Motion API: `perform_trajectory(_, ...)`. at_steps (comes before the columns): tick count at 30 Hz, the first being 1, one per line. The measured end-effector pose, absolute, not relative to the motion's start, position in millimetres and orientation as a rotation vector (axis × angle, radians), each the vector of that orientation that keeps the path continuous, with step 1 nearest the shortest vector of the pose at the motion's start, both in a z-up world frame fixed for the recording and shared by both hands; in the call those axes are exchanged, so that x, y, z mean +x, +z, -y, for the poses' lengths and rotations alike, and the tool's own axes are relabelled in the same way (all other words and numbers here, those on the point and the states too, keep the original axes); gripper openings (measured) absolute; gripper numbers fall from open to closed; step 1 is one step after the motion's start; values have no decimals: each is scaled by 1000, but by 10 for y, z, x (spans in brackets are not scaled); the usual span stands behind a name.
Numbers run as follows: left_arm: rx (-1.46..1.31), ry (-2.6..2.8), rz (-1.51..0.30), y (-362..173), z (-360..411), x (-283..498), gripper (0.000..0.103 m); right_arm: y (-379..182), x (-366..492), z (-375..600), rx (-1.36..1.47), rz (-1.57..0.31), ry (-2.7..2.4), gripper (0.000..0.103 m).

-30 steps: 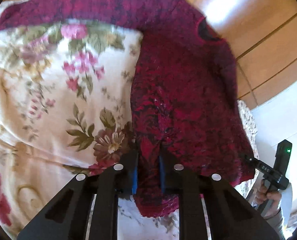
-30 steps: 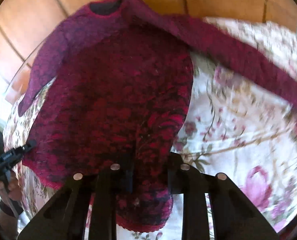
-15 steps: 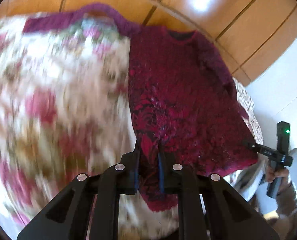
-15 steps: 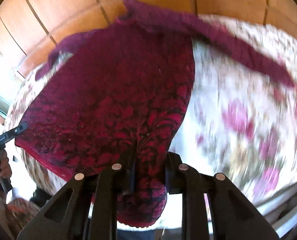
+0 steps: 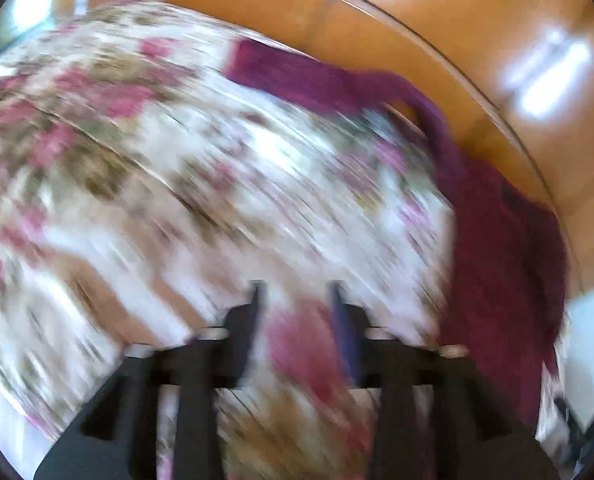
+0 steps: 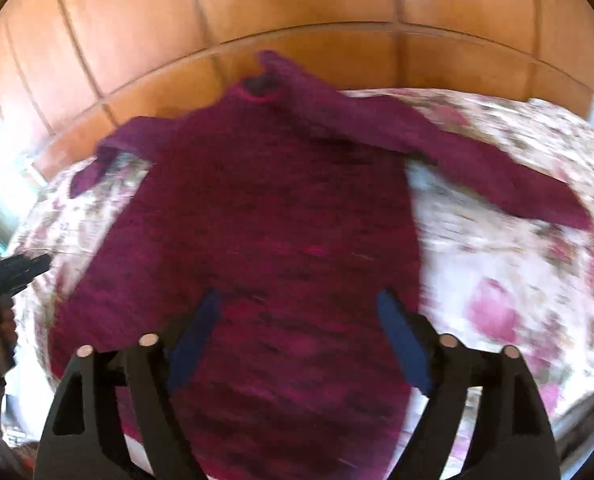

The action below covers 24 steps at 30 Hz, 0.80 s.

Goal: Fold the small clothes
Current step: 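Shake out and lay the red sweater flat on the bed with both grippers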

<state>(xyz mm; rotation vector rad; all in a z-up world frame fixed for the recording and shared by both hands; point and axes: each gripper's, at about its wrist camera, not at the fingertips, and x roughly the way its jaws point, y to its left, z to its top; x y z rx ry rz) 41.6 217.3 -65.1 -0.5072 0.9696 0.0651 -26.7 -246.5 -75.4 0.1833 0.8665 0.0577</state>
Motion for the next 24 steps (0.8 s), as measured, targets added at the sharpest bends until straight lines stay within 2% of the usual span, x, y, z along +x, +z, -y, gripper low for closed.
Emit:
perform_trajectory(1,-534,115,-936,-612,-2318,501,68,-805,-155,2301,173,-871,89,83)
perform_trajectory(2,-553,133,-911,-585,-2403,549,72,-861,-28,2136,158,-881,113,83)
perform_trajectory(5,-660,139,-899,-558,-2666,848,72,-1027,170,1797,115,-888,153,83)
perform_trajectory(9,-934,86,-846,-601,-2915,1235,72,-1233,393,1472,51,-887,167,84)
perform_trajectory(11,-1058,83,-830,-669,-2946,1410,72,-1341,437,1449,36,-911,172,88)
perform_trajectory(15,-1052,219,-786,-721,-3042,1755,72,-1482,440,1420,36,-913,177,93)
perform_trajectory(18,-951,250,-832,-767,-3026,2163,72,-1502,394,1451,51,-901,182,95)
perform_trajectory(19,-904,270,-854,-791,-3015,2288,69,-1500,370,1466,52,-897,182,96)
perform_trajectory(21,-863,286,-902,-882,-3005,2484,38,-1524,377,1442,40,-890,180,99)
perform_trajectory(22,-818,331,-946,-920,-2993,2559,19,-1536,380,1421,28,-887,178,100)
perform_trajectory(23,-816,331,-933,-958,-3034,2570,11,-1546,389,1402,21,-885,176,101)
perform_trajectory(24,-821,321,-911,-958,-3071,2546,10,-1557,394,1393,16,-884,173,101)
